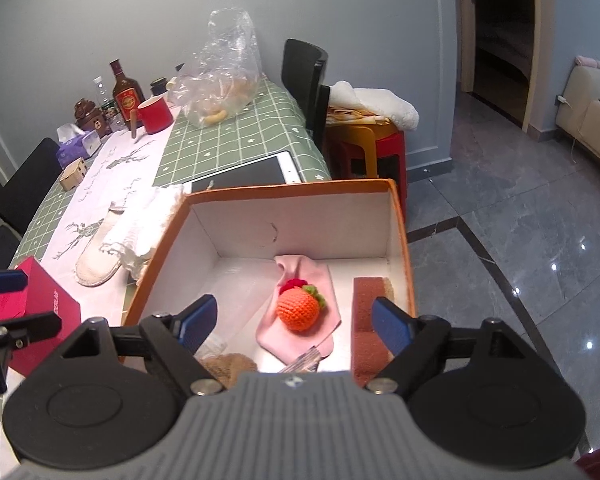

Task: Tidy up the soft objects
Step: 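Withdraw both tools from the box and move over the table items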

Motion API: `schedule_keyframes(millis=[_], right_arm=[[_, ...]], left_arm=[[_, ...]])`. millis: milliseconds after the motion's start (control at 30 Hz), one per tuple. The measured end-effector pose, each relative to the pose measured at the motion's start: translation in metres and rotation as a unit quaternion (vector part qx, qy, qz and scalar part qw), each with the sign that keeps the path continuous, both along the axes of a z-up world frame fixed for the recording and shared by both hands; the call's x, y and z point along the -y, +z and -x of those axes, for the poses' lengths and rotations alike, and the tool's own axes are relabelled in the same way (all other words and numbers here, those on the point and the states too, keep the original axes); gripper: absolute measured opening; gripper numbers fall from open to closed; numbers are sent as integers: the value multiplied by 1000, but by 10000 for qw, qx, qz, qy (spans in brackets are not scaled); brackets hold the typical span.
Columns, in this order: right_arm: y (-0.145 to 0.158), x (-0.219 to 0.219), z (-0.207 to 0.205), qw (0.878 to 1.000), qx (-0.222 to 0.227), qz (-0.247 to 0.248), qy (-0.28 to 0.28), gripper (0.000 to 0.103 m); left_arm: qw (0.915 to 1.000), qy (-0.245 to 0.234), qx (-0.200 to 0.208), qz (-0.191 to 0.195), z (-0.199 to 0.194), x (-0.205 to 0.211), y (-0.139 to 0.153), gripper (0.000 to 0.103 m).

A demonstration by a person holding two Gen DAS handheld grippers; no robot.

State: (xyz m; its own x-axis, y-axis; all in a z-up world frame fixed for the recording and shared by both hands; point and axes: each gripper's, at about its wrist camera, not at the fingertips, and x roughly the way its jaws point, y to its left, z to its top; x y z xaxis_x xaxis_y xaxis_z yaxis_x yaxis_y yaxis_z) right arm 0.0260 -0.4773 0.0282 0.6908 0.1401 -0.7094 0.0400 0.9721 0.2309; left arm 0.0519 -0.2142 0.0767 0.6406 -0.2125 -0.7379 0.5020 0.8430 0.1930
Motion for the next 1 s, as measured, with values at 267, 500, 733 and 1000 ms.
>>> schedule_keyframes(millis=[267,500,733,1000], right_arm=[[11,-30,3,9988,216,159,404,83],[22,-61,5,9962,428,294,697,83],[26,-81,7,9938,538,501,839,83],[23,-82,4,9932,516,573,868,83]], left_arm=[[9991,360,-36,202,-10,-43,-14,75],[9982,532,99,247,-19,-62,-33,79],[9963,589,73,618,-42,-56,-56,80],[9866,962,-237,1293,-80,-49,-83,80]])
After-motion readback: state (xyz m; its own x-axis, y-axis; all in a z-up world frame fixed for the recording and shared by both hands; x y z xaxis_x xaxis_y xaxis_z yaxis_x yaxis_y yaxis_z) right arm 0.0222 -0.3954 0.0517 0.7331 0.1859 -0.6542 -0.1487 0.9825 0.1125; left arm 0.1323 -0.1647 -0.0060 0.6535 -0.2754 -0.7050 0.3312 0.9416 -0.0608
